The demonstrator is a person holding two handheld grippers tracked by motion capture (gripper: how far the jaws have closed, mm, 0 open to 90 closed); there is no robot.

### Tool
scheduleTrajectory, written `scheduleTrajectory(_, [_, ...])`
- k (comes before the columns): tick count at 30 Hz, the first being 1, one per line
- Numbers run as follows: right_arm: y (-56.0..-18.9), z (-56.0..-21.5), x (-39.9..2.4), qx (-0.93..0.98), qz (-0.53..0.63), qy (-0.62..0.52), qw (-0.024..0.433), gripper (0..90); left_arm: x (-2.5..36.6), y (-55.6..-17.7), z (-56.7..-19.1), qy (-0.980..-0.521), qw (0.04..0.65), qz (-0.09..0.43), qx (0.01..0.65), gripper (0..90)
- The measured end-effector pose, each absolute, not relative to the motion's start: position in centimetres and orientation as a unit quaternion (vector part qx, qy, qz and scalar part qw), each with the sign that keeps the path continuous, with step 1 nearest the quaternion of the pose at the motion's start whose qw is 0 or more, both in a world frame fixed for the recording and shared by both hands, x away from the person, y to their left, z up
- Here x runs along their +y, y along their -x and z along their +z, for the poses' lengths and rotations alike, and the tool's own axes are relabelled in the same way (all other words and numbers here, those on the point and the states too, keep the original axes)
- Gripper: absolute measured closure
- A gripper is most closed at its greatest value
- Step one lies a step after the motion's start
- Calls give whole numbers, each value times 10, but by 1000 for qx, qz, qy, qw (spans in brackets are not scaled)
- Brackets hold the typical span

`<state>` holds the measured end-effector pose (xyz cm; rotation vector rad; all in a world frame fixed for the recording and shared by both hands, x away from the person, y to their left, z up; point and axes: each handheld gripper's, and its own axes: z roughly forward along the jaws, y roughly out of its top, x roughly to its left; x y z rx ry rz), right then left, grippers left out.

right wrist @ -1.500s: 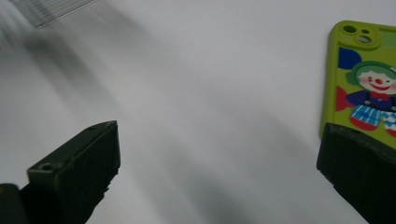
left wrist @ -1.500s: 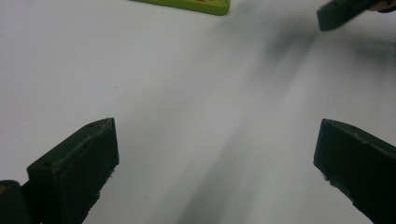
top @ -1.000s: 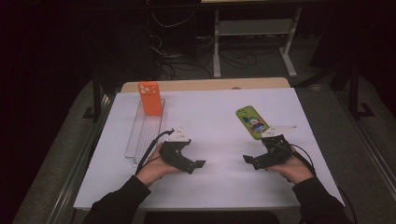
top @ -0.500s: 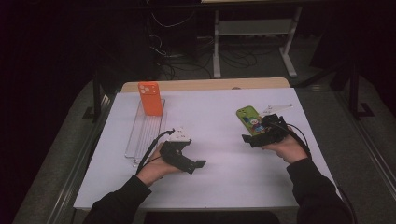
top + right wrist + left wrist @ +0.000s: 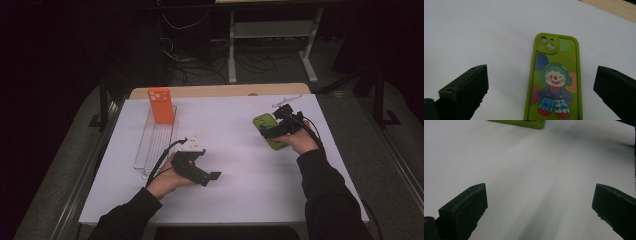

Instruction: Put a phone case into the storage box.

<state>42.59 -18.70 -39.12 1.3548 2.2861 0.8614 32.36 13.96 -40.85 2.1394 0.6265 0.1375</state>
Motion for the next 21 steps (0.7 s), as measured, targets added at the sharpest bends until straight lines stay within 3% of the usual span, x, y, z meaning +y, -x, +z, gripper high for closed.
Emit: scheduleTrajectory(21, [-454,-437,-193,806,212,-538,126,0,139,-323,-409,-861,439,54,252,0])
